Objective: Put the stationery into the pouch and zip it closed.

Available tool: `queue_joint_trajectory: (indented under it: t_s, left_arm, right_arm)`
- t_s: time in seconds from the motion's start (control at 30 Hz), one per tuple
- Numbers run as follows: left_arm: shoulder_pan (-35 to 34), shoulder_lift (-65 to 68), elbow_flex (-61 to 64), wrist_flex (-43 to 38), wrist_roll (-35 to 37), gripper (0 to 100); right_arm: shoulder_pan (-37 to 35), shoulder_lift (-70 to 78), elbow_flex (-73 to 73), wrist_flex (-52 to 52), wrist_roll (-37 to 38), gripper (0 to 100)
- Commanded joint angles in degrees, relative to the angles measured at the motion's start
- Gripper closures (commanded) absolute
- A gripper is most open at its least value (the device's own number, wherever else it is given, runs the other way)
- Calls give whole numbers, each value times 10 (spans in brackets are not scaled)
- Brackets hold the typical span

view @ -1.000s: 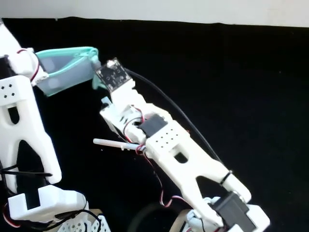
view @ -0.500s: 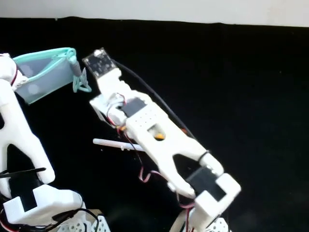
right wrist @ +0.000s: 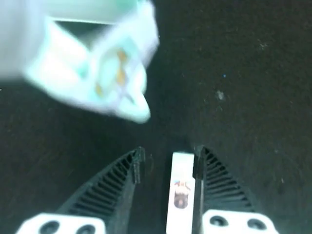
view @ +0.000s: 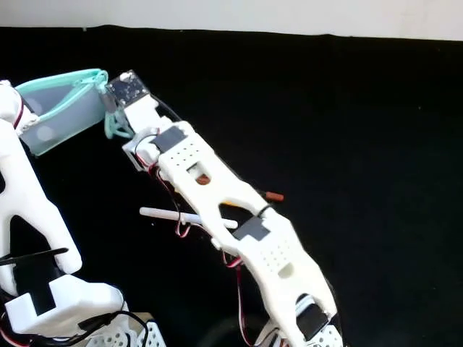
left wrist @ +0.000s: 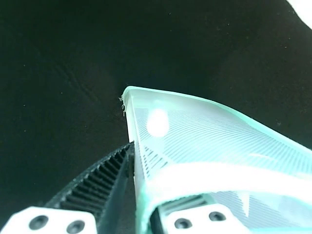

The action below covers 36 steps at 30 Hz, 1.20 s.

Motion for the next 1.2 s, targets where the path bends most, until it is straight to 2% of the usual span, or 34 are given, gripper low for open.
queue_joint_trajectory:
  t_s: [0.0,0.4,0.63,1.03,1.17]
  left_arm:
    - [-5,-7,-28,-10,5,993]
    - [-3,-7,-28,-10,5,993]
    - [-3,-7,-28,-10,4,993]
    - [-3,-7,-28,-10,4,993]
    - [-3,-7,-28,-10,4,993]
  right_arm:
    - [-7,39,-95,30,20,826]
    - [10,172,-271,125,21,831]
    - [10,201,-321,153,22,993]
    - [29,204,-328,160,18,979]
    - [29,208,-367,204,-4,842]
